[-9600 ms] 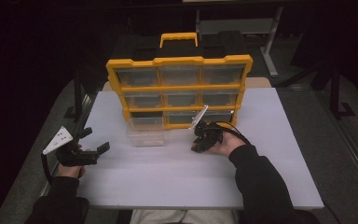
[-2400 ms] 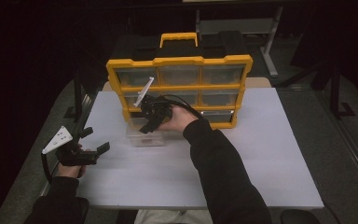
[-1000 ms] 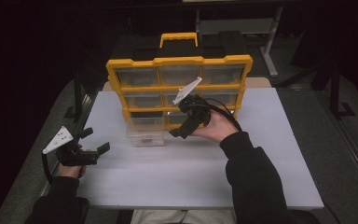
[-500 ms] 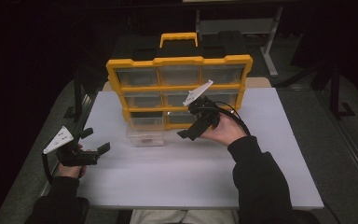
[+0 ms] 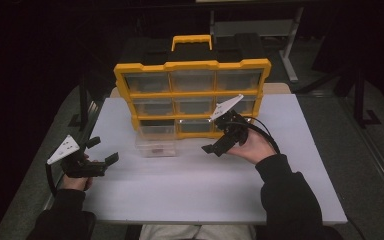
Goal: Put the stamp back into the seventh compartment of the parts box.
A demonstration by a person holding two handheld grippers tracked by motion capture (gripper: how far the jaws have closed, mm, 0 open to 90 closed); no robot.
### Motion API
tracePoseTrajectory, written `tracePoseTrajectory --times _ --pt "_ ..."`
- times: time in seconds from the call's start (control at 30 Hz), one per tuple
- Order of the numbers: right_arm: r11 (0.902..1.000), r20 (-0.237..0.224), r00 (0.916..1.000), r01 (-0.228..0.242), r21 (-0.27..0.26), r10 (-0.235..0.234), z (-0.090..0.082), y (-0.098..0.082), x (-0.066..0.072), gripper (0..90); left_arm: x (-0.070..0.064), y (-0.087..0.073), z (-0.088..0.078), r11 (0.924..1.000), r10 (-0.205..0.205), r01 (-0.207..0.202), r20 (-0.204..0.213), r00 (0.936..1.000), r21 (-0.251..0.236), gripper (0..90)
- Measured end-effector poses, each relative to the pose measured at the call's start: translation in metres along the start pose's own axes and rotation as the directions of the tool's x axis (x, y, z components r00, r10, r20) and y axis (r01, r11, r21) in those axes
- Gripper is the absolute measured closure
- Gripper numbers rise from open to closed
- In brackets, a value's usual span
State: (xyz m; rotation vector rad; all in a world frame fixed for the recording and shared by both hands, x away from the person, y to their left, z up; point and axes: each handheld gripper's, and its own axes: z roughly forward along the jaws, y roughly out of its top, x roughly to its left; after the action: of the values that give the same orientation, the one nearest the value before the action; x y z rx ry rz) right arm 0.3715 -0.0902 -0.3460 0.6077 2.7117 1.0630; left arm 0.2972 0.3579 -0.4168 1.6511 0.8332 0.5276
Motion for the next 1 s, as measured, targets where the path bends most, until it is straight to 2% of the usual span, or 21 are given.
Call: tracePoseTrajectory --times 0.23,0.5,0.63,1.0 --pt "0.9992 0.022 0.9991 -0.036 -0.020 0.036 -0.008 -0.022 -0.005 0.0 0.000 0.000 0.001 1.0000 0.005 -0.005 0.002 1.0000 0.006 0.0" --pt "0.9938 0.042 0.9960 -0.075 -0.082 0.079 -0.024 -0.045 -0.009 0.0 0.000 0.000 0.001 1.0000 0.007 -0.007 0.001 1.0000 0.006 0.0" --pt "0.9908 0.063 0.9926 -0.098 -0.094 0.104 -0.032 -0.057 -0.011 0.0 -0.001 0.000 0.000 1.0000 0.008 -0.008 -0.001 1.0000 0.006 0.0" --pt "0.9797 0.081 0.9829 -0.154 -0.128 0.165 -0.046 -0.090 -0.014 0.0 -0.001 0.000 0.001 0.9999 0.010 -0.010 -0.003 1.0000 0.006 0.0"
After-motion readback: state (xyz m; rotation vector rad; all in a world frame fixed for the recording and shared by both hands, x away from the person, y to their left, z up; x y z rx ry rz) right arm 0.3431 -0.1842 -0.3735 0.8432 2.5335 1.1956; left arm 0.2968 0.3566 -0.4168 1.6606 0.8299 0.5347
